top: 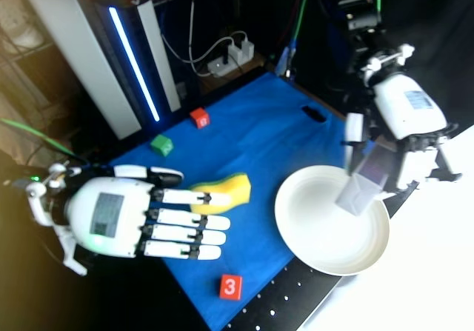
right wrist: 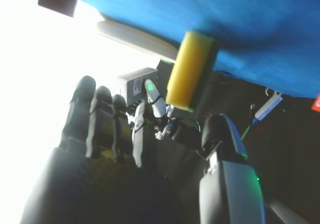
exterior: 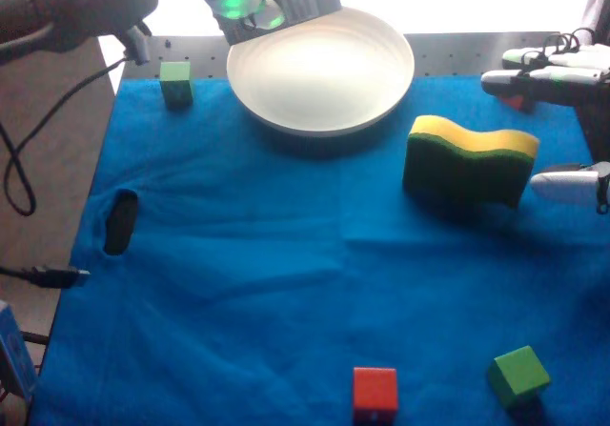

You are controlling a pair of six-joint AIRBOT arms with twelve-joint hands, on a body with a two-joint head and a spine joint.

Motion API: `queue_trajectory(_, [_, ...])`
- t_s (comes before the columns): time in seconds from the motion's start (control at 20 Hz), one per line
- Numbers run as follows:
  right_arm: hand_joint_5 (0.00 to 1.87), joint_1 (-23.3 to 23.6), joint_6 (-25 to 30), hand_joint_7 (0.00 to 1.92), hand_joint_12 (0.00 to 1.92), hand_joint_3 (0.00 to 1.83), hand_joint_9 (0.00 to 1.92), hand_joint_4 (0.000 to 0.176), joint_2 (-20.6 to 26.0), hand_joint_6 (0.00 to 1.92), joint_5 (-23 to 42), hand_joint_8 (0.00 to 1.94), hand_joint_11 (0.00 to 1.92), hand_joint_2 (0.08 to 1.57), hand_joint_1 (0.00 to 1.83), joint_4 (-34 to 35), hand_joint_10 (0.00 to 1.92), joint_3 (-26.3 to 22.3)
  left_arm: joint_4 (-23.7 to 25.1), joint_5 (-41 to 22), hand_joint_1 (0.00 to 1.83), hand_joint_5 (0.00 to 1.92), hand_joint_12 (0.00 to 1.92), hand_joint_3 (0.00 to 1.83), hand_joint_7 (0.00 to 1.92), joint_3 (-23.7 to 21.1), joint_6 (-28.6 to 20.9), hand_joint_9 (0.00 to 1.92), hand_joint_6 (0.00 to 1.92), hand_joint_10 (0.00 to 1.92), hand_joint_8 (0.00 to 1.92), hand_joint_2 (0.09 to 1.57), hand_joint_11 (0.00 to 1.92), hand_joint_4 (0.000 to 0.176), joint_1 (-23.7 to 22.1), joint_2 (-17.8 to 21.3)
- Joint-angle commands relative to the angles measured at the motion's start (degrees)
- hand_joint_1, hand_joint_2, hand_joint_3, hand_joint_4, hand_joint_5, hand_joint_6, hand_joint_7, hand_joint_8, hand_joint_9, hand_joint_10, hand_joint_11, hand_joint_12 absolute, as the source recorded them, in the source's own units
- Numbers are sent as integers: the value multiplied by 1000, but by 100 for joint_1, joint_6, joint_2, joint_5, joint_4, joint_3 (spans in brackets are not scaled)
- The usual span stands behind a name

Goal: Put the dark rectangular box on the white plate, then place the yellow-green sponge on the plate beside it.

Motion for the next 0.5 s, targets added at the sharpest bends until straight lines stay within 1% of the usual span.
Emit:
queue_trajectory(0.0, [280,79,53,149,362,2,139,86,-16,2,639,4,0,1158,732,208,3,24,0,-624,990,692,1520,0,610,34,-9,609,436,1157,920,1037,563,10,-97,-70])
queue_trajectory(0.05, [282,80,65,150,344,1,133,86,-28,1,639,2,0,1162,722,208,1,33,0,-611,990,740,1410,0,574,74,-9,592,259,1096,847,1022,585,16,-98,-123])
queue_trajectory(0.1, [277,80,70,151,349,5,132,83,-36,0,639,1,0,1173,702,208,0,37,2,-604,1020,789,1333,0,560,91,-8,570,169,995,787,1012,503,0,-98,-160])
queue_trajectory(0.15, [287,80,71,164,448,1,143,86,-41,1,639,1,0,1172,698,208,2,40,6,-603,992,827,1318,0,615,92,-7,604,67,898,670,1021,467,0,-96,-185])
queue_trajectory(0.2, [287,80,72,164,448,1,143,86,-42,1,639,1,0,1172,698,208,2,41,6,-604,992,827,1318,0,615,92,-7,604,67,898,670,1021,467,0,-96,-189])
queue_trajectory(0.25, [287,80,76,169,491,1,150,87,-43,0,639,1,0,1176,692,208,3,41,6,-605,994,839,1324,0,636,88,-7,635,46,927,633,1021,528,0,-93,-189])
queue_trajectory(0.3, [292,80,84,179,555,0,170,97,-44,1,639,1,0,1170,673,208,4,40,6,-605,981,840,1347,1,645,81,-7,672,39,945,624,1024,587,0,-84,-184])
queue_trajectory(0.35, [286,79,94,178,606,1,181,94,-45,0,639,0,0,1175,634,208,4,39,6,-605,988,840,1347,1,640,65,-7,672,36,946,620,1024,591,0,-75,-165])
queue_trajectory(0.4, [279,79,106,180,636,0,188,103,-46,0,639,0,0,1173,614,206,4,38,5,-627,990,838,1387,0,644,21,-9,677,27,974,628,1027,603,0,-58,-121])
queue_trajectory(0.45, [287,79,134,180,634,0,182,99,-48,3,639,0,0,1167,637,200,1,38,4,-674,980,832,1380,0,649,-55,-12,647,14,943,575,1031,543,0,-38,-59])
